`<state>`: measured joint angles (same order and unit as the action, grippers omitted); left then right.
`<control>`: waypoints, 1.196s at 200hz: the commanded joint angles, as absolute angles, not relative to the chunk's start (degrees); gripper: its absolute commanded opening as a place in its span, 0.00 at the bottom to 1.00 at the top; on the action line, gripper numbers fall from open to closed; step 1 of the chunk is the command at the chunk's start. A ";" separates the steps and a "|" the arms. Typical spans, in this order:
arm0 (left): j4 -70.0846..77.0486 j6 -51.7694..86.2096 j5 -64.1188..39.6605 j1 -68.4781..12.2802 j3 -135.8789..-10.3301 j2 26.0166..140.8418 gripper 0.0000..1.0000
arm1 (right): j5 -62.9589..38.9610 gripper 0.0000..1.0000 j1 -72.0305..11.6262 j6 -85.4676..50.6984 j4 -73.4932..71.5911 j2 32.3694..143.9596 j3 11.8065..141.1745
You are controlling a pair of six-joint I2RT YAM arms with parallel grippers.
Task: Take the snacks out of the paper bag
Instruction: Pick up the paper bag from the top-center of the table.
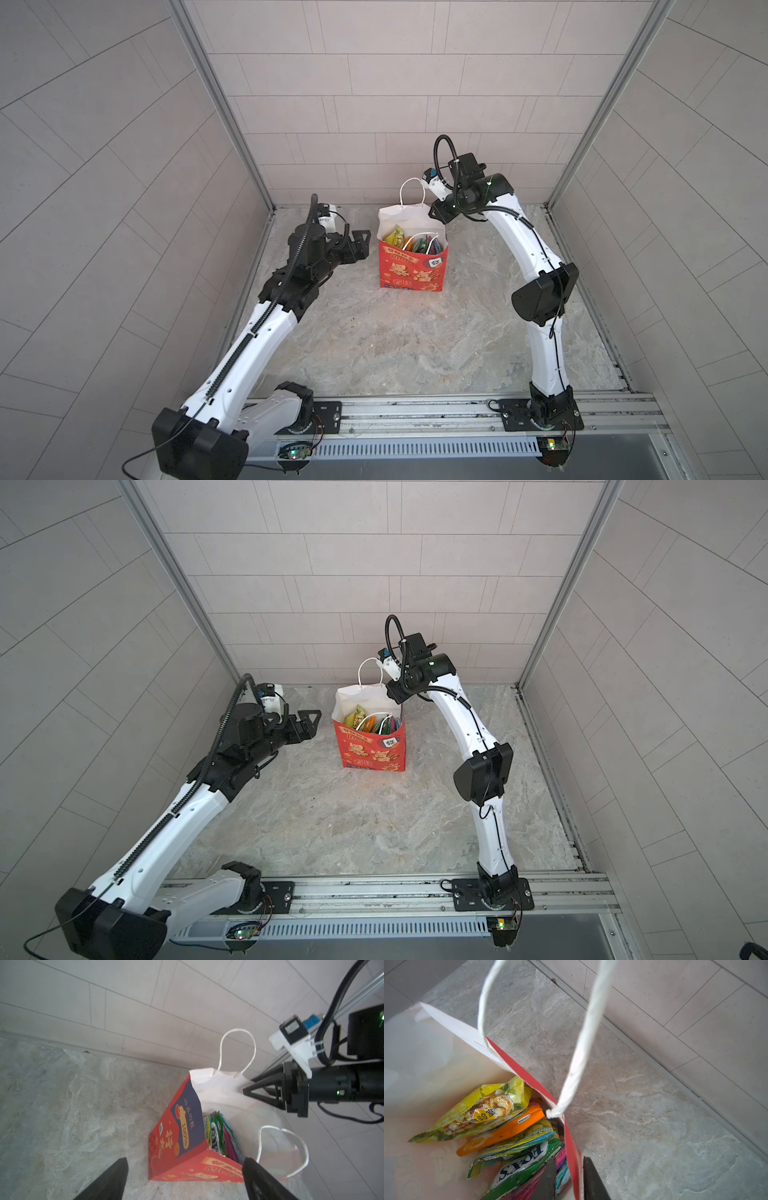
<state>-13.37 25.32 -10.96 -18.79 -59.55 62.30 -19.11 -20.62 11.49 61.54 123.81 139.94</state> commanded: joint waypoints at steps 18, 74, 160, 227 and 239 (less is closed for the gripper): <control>-16.04 20.93 -9.41 -20.30 -58.01 61.96 0.89 | -18.83 0.14 -20.78 11.47 61.86 124.86 141.03; -16.44 20.73 -9.85 -22.01 -59.98 65.76 0.81 | -17.62 0.10 -20.74 12.08 61.63 126.11 141.21; -8.65 21.49 -8.53 -22.32 -56.13 65.81 0.79 | -19.27 0.00 -18.41 10.89 61.27 129.38 145.74; -8.43 21.02 -2.60 -22.32 -56.81 65.89 0.74 | -16.80 0.00 -15.79 8.63 53.74 131.20 151.68; -8.10 21.09 -2.28 -22.32 -56.79 66.24 0.74 | -16.04 0.00 -15.40 7.45 51.82 131.73 153.50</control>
<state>-9.69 21.96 -4.29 -22.06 -56.64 66.00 -18.59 -16.67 9.10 59.66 131.41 149.56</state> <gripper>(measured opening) 0.744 0.049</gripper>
